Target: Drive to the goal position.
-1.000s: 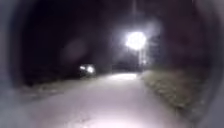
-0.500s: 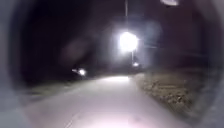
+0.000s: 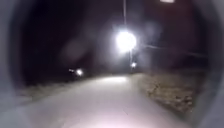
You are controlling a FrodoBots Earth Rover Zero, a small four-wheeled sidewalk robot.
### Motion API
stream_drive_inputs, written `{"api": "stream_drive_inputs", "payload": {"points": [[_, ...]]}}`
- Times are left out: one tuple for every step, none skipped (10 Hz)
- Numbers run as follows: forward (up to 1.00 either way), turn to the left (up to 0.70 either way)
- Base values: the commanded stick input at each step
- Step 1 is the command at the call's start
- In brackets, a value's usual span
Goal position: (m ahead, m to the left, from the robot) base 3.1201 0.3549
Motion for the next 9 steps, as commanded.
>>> {"api": "stream_drive_inputs", "payload": {"points": [[1.00,0.00],[1.00,0.00],[1.00,0.00],[1.00,0.00],[1.00,0.00],[1.00,0.00],[1.00,0.00],[1.00,0.00],[1.00,0.00]]}}
